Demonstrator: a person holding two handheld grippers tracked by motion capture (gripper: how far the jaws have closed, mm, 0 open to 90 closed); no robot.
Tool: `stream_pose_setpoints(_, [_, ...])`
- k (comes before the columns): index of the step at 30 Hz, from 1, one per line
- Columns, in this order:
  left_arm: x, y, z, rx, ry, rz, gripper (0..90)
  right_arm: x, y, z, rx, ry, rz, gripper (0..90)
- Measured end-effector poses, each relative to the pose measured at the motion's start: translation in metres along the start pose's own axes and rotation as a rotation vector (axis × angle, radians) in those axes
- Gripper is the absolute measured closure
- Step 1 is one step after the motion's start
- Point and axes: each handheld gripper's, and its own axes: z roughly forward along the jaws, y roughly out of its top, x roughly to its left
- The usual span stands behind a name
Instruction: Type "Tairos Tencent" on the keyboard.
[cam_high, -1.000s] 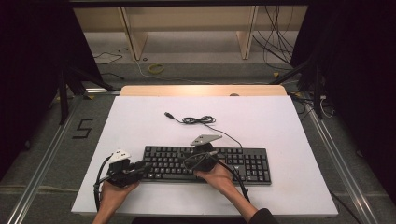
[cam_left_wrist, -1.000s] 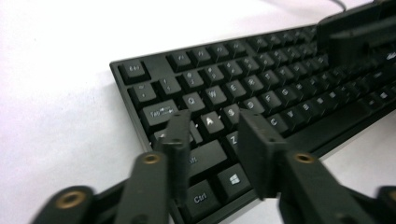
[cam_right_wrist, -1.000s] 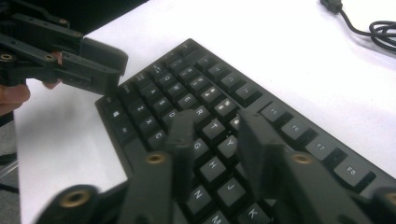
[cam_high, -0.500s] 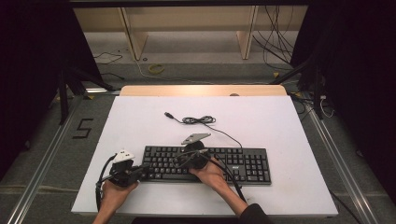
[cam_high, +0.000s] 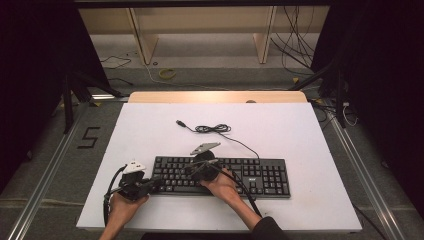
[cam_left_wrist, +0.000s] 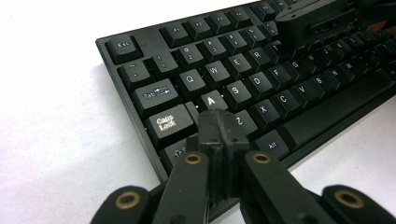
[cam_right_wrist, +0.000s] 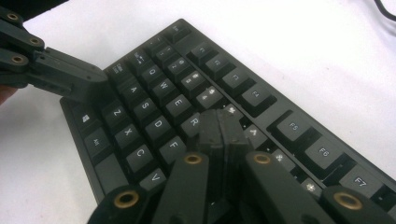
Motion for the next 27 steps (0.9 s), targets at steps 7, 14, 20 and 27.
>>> stream_pose_setpoints(7, [0.0008,0.0001,0.0005,0.005,-0.002,0.001,89.1,0.0,-0.0003,0.0034,0.006,-0.001,-0.002,90.0])
stream_pose_setpoints(14, [0.0015,-0.0006,0.0027,0.017,0.001,-0.002,89.2,0.0009,-0.0007,0.006,0.025,-0.007,0.001,90.0])
stream_pose_setpoints(20, [0.0024,-0.0008,0.0026,0.016,-0.004,-0.004,89.3,0.0017,-0.0003,0.0067,0.026,-0.015,-0.003,90.0])
stream_pose_setpoints(27, [0.0019,-0.0007,0.0023,0.015,-0.001,0.001,89.1,0.0023,-0.0001,0.0058,0.019,-0.015,0.011,90.0])
